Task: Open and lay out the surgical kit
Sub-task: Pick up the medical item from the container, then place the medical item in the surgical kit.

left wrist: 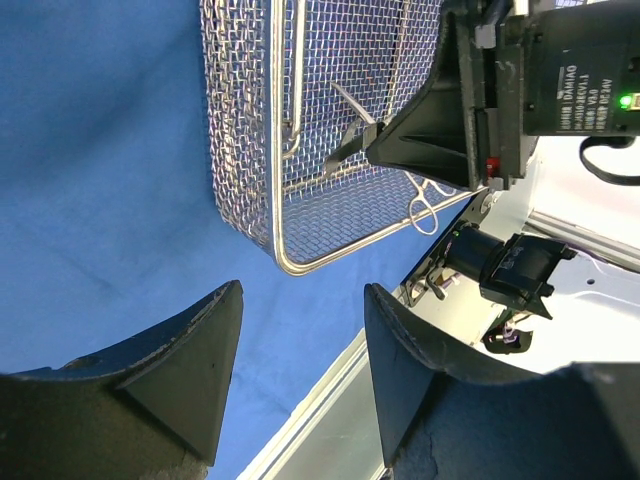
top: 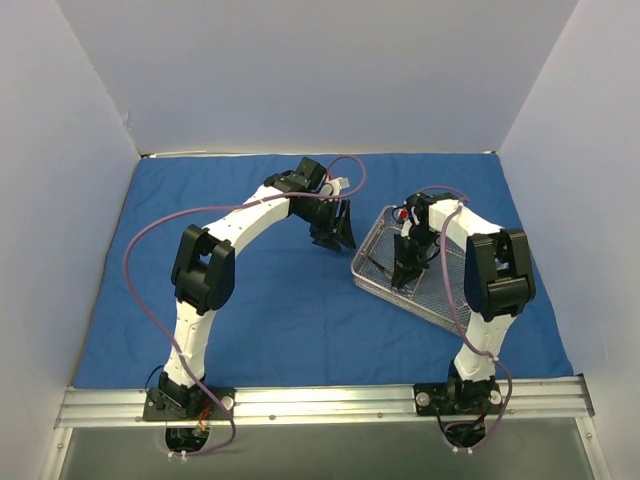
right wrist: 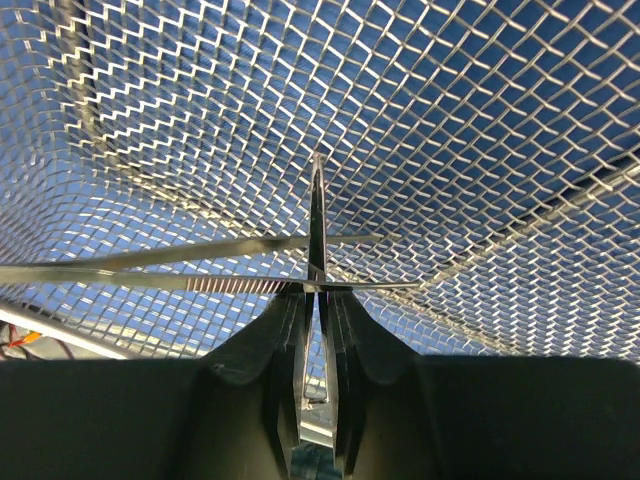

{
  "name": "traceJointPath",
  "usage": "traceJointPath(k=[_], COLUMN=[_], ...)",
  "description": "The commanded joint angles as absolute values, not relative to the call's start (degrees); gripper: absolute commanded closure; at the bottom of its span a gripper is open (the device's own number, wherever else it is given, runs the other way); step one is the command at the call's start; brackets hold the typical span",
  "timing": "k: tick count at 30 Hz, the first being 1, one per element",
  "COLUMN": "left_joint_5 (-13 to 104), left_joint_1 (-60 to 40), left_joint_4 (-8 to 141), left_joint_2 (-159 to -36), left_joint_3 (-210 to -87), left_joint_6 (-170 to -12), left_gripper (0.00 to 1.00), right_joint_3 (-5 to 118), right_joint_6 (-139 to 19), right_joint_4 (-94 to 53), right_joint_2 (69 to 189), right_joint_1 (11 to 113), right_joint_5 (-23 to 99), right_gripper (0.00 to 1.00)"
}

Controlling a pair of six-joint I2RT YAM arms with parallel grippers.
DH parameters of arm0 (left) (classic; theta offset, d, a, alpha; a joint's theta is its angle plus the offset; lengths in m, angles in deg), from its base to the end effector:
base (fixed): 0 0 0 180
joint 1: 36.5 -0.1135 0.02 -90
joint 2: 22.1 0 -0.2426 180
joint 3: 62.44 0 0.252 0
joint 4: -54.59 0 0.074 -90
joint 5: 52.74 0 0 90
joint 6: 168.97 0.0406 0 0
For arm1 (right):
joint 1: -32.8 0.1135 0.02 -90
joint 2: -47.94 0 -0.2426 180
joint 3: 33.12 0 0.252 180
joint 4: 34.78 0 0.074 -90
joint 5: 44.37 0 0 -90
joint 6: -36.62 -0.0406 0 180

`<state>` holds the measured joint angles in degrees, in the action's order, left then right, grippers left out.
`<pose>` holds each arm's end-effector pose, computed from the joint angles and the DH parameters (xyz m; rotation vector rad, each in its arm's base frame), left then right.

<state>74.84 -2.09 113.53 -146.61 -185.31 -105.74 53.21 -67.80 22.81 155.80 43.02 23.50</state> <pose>0.3667 -0.2812 0.2137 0.4347 2.7685 -1.1904 0.3416 0.0771 0.1423 0.0536 2.9751 0.6288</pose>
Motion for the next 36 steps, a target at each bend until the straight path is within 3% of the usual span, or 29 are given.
traceJointPath(k=[1, 18, 23, 31, 36], left_joint_5=[76.3, 77.2, 77.3, 77.1, 77.3], left_joint_1=[-2.5, -3.0, -3.3, -3.9, -3.9], left_joint_4=[111.3, 110.6, 110.6, 110.3, 110.3], left_joint_2=[-143.0, -143.2, -142.9, -142.2, -142.0], left_joint_3=[-185.9, -186.3, -186.0, -185.3, -185.2], left_joint_6=[-105.5, -106.0, -106.0, -106.1, -106.0], left_gripper=[0.4, 0.4, 0.4, 0.4, 0.4], right_joint_3=[56.5, 61.7, 60.6, 72.8, 69.9], right_joint_6=[-67.5, -66.6, -67.8, -66.9, -67.3], right_joint_4=[27.4, 35.4, 34.0, 38.1, 37.4], right_joint_2=[155.4, 148.3, 148.8, 150.9, 150.3], right_joint_1=[43.0, 33.1, 33.1, 29.3, 29.3], right_joint_5=[23.1, 27.5, 20.6, 31.0, 28.4], right_gripper=[1.0, 1.0, 1.0, 1.0, 1.0])
